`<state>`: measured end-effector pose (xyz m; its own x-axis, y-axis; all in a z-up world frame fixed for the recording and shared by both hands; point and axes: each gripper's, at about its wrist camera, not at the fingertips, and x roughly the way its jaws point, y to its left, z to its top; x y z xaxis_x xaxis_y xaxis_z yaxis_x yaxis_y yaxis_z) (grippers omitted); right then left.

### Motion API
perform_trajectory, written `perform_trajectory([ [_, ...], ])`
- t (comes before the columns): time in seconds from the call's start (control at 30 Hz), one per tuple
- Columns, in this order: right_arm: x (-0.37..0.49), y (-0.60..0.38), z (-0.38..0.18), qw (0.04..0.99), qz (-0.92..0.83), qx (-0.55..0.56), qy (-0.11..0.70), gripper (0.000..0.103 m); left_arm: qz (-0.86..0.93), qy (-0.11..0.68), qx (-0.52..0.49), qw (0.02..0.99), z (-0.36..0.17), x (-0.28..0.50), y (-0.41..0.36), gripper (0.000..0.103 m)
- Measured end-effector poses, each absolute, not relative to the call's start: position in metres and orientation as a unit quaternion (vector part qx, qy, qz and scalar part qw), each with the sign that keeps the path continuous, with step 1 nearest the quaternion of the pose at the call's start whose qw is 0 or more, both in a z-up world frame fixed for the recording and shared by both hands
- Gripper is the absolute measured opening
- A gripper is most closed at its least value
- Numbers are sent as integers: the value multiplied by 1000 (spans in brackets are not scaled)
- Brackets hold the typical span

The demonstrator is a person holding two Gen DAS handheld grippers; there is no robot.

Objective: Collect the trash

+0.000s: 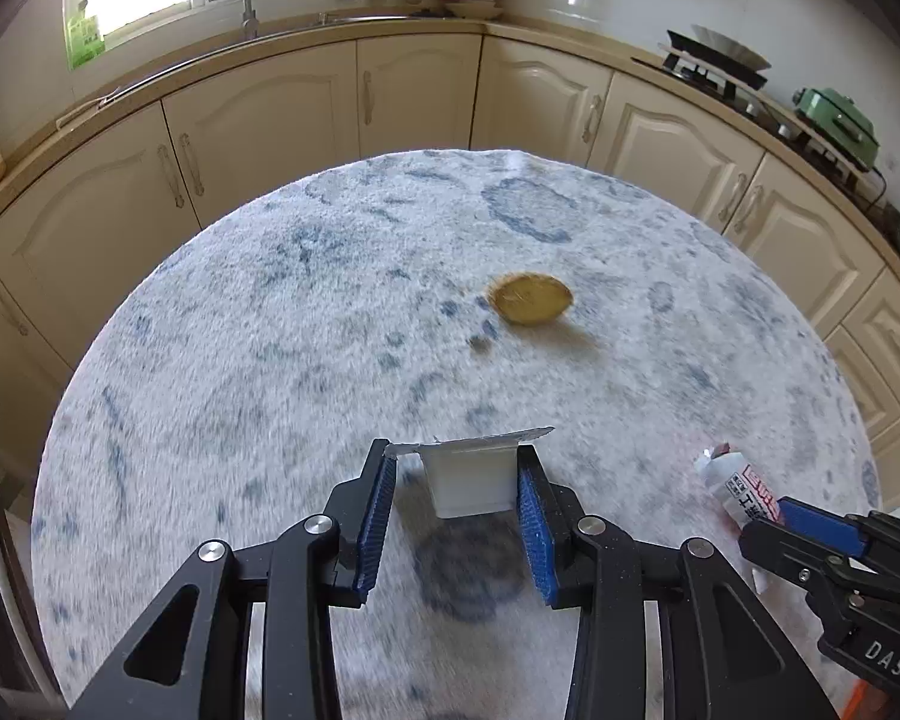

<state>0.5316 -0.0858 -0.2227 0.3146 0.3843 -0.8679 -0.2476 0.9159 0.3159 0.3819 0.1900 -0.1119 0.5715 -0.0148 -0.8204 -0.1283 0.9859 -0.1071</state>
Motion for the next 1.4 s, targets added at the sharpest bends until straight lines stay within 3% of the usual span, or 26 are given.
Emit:
perform_trajectory([
  [0.63, 463, -209, -220, 820, 84, 189, 533, 31, -57, 454, -44, 888, -74, 311, 87, 35],
  [1.4, 367, -395, -258, 782, -127, 345, 503, 31, -270, 477, 99, 831, -78, 319, -146, 36],
])
